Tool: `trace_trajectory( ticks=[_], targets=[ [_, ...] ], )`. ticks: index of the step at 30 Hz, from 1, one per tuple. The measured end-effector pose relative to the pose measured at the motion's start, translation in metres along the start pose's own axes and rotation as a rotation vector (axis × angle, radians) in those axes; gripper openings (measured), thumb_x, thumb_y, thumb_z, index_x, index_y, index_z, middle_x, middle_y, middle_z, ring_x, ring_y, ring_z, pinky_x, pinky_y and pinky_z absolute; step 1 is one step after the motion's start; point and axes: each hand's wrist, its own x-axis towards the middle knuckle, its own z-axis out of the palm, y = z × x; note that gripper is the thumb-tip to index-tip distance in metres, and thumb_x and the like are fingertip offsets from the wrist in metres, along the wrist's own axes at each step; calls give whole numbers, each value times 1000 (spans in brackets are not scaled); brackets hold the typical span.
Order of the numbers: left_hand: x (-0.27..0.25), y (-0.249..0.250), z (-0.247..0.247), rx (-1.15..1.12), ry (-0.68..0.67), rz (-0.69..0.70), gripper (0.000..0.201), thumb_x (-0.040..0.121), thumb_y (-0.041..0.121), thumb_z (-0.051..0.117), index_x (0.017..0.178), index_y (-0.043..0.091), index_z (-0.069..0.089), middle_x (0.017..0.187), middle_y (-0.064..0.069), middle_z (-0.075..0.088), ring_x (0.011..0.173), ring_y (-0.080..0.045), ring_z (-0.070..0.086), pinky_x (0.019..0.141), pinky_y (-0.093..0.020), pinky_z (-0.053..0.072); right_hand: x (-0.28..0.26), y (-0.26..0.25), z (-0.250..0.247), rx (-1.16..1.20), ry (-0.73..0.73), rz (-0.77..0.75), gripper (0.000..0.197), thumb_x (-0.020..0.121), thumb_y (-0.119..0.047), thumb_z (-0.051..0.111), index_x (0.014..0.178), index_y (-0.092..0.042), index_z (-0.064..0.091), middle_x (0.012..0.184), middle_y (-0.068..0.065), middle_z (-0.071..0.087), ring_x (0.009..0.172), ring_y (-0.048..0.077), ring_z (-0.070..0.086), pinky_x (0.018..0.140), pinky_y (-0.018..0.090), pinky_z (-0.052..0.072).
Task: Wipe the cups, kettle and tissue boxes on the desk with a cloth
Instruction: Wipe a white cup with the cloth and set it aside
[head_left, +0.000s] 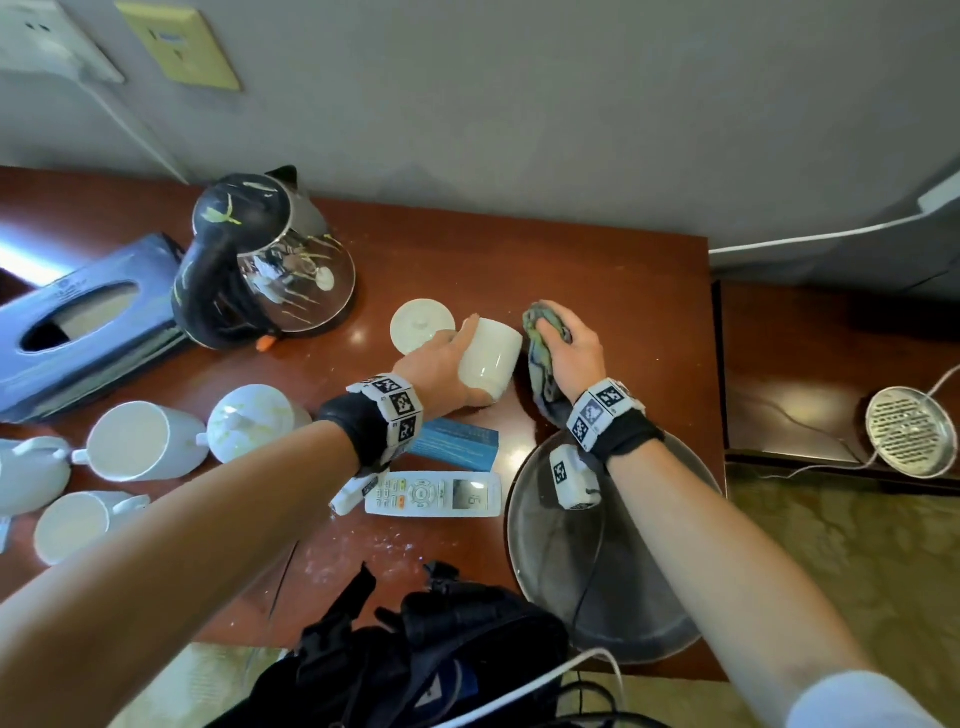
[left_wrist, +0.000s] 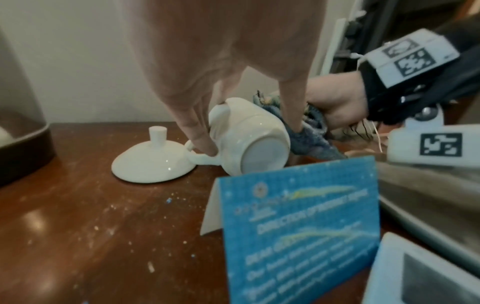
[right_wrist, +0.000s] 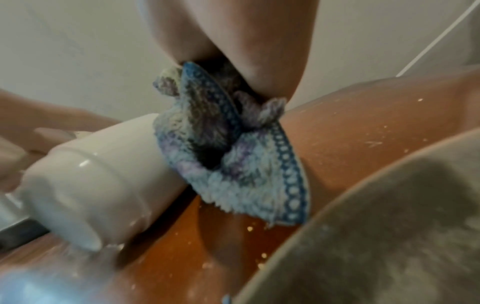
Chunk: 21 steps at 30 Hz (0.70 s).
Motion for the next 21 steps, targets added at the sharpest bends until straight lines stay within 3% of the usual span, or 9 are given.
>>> trace_trajectory(
  ticks=[5, 7, 9, 10, 15, 18, 21],
  targets=[
    [7, 9, -9, 113, -48, -17, 109, 86, 51, 70, 158, 18, -4, 133, -16, 54, 115, -32, 56, 95, -39, 45, -19, -7, 17, 48, -69, -28, 34, 99, -24, 56, 132, -30, 61, 134, -6, 61, 119, 8, 57, 105, 26, 45],
    [8, 9, -8, 132, -36, -16, 109, 86, 53, 68, 158, 15, -4, 128, -16, 57, 112, -31, 57, 95, -40, 46, -30, -10, 29, 91, -59, -68, 35, 97, -16, 60, 130, -26, 63, 146, -4, 51, 130, 2, 46, 111, 16, 35],
    [8, 7, -7, 137, -23, -1, 108, 86, 55, 67, 158, 15, -3, 127, -15, 57, 112, -30, 57, 96, -41, 45, -41, -6, 36, 93, -32, -91, 36, 95, -11, 63, 129, -24, 64, 152, -6, 41, 130, -3, 40, 105, 3, 28],
    [8, 6, -7, 132, -20, 7, 107, 86, 55, 67, 158, 15, -2, 127, -15, 58, 111, -30, 58, 97, -41, 46, -47, -1, 38, 81, -31, -94, 38, 94, -11, 64, 129, -26, 64, 154, -8, 37, 129, -3, 40, 104, 1, 27],
    [12, 3, -7, 158, -17, 27, 109, 85, 58, 66, 158, 15, -2, 129, -15, 57, 112, -30, 58, 97, -42, 47, -47, 1, 37, 165, -56, -52, 42, 96, -14, 60, 134, -34, 57, 156, -11, 33, 133, -3, 39, 106, 7, 33],
    [10, 6, -4, 178, -9, 31, 107, 86, 55, 67, 158, 14, -2, 131, -16, 56, 114, -32, 58, 93, -41, 48, -30, -11, 33, 262, 17, 70, 37, 98, -16, 58, 134, -26, 59, 143, -3, 54, 126, 9, 54, 107, 23, 43],
    [8, 16, 3, 179, -14, 56, 108, 87, 51, 68, 157, 12, -5, 137, -17, 52, 115, -32, 58, 93, -42, 49, -25, -19, 22, 275, 110, 109, 34, 96, -15, 61, 130, -17, 64, 128, 1, 66, 114, 12, 63, 103, 30, 49]
  ],
)
